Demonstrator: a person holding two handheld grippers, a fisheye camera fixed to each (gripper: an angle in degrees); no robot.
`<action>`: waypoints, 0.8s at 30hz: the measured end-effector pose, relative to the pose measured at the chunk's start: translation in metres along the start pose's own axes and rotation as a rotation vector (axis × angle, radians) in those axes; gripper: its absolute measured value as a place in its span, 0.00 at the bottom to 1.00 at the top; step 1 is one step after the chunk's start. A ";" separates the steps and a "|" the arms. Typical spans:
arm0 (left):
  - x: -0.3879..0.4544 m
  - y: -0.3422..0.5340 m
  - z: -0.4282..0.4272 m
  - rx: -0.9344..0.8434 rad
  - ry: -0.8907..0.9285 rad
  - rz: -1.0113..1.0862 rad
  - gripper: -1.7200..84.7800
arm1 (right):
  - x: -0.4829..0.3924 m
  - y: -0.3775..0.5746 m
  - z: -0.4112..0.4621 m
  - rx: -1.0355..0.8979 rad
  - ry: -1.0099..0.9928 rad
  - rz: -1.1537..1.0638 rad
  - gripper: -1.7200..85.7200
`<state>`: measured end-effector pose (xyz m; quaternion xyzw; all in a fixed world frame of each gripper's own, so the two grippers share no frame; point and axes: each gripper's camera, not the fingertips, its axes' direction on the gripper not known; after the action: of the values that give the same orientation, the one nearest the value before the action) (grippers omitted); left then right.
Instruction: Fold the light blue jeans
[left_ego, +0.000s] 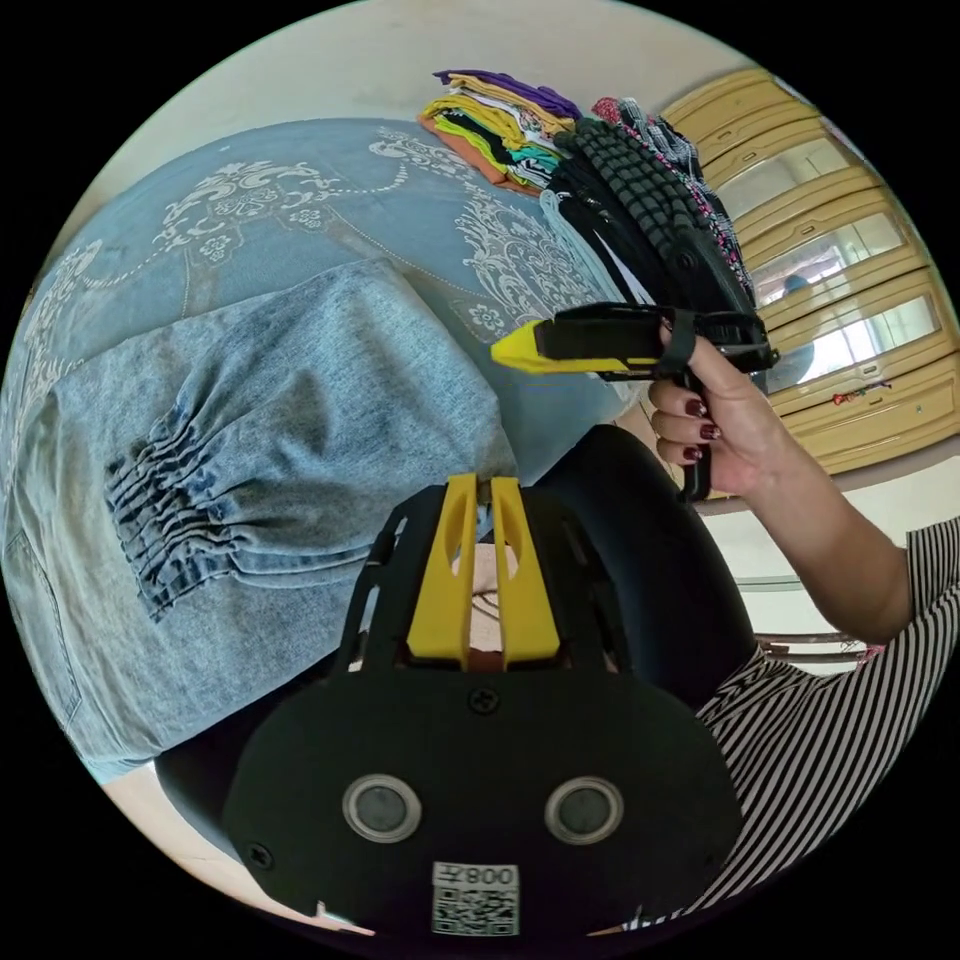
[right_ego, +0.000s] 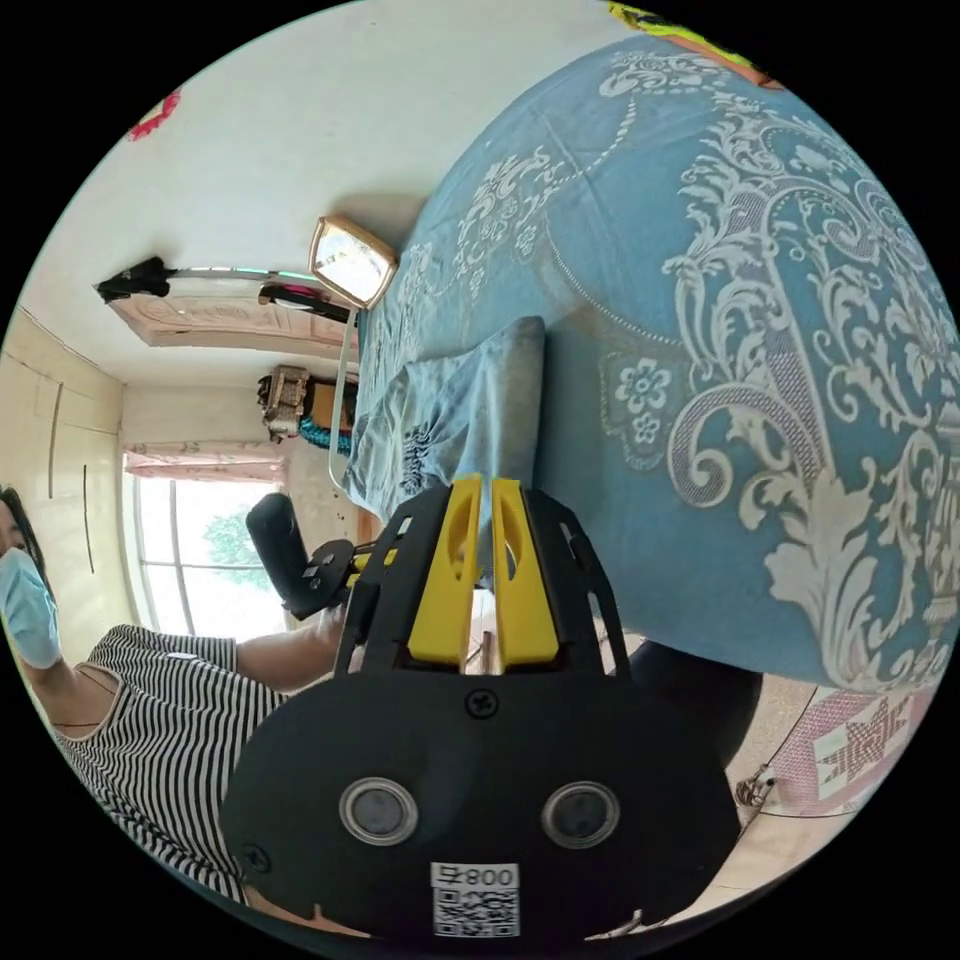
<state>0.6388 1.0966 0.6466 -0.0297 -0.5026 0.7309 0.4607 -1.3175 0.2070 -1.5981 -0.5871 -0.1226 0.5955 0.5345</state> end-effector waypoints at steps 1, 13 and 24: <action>-0.001 0.000 0.000 0.005 0.008 -0.005 0.05 | 0.005 -0.009 -0.005 0.027 0.023 0.005 0.06; -0.039 0.013 0.005 0.084 0.130 -0.032 0.05 | 0.052 -0.114 0.022 0.041 -0.073 0.083 0.11; -0.074 0.024 0.023 0.075 0.182 0.013 0.05 | 0.055 -0.134 0.021 -0.002 -0.138 0.067 0.06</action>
<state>0.6537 1.0264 0.6082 -0.0820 -0.4309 0.7464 0.5005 -1.2543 0.3133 -1.5197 -0.5487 -0.1399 0.6522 0.5040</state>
